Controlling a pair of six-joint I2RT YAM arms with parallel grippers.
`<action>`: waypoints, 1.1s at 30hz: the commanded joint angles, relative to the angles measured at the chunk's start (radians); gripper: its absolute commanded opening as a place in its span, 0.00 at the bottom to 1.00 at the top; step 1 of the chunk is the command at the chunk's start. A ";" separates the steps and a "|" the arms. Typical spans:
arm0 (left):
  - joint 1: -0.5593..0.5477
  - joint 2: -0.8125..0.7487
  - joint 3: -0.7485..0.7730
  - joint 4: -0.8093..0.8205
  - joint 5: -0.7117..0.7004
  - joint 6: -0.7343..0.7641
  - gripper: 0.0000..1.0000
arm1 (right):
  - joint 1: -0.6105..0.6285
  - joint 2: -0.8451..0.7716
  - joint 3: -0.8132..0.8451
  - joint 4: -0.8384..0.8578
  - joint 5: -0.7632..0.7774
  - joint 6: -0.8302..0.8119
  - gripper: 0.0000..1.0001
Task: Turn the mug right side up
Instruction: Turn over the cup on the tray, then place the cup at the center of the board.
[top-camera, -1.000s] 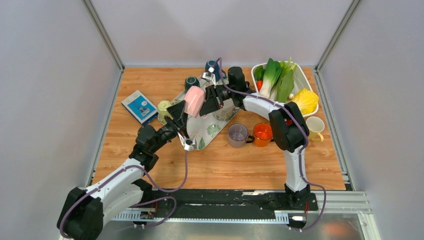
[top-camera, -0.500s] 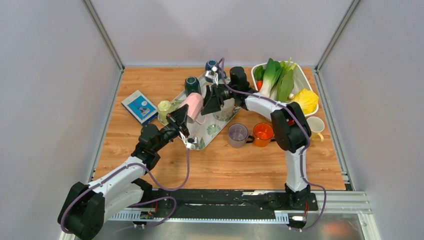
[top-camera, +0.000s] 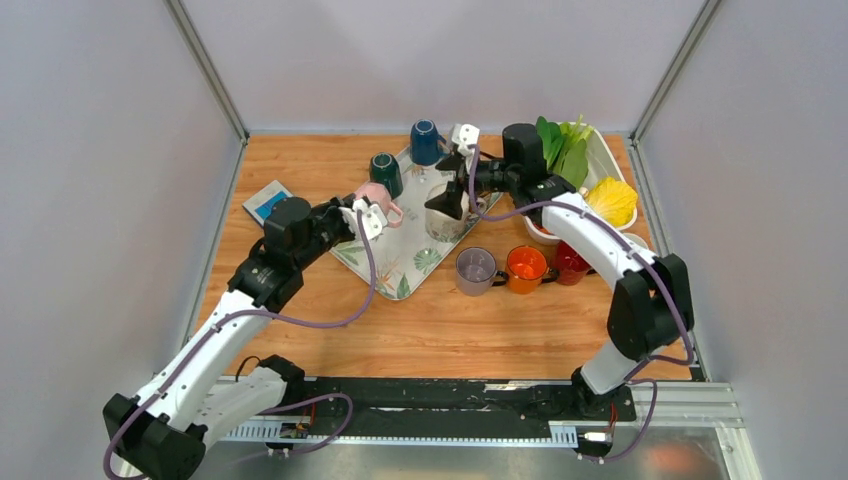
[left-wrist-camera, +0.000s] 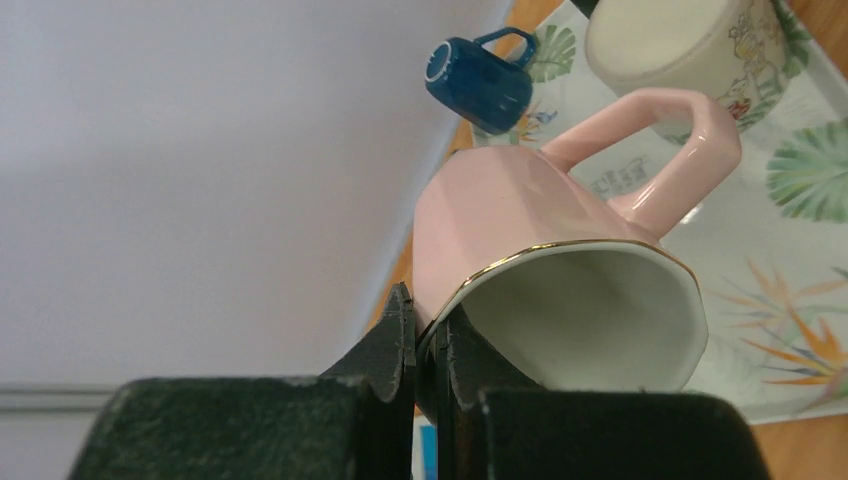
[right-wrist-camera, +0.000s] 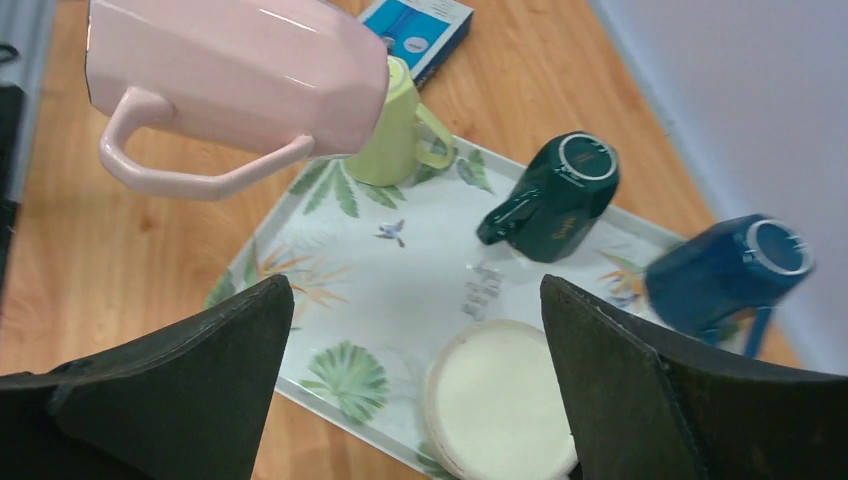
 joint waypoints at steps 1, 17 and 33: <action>-0.004 0.044 0.100 -0.210 0.006 -0.311 0.00 | 0.006 -0.103 -0.063 -0.075 0.093 -0.309 1.00; -0.002 0.344 0.301 -0.361 0.009 -0.702 0.00 | 0.181 -0.101 -0.104 -0.306 0.218 -0.733 0.82; 0.024 0.360 0.278 -0.292 0.052 -0.748 0.00 | 0.307 0.197 0.232 -0.547 0.320 -0.838 0.29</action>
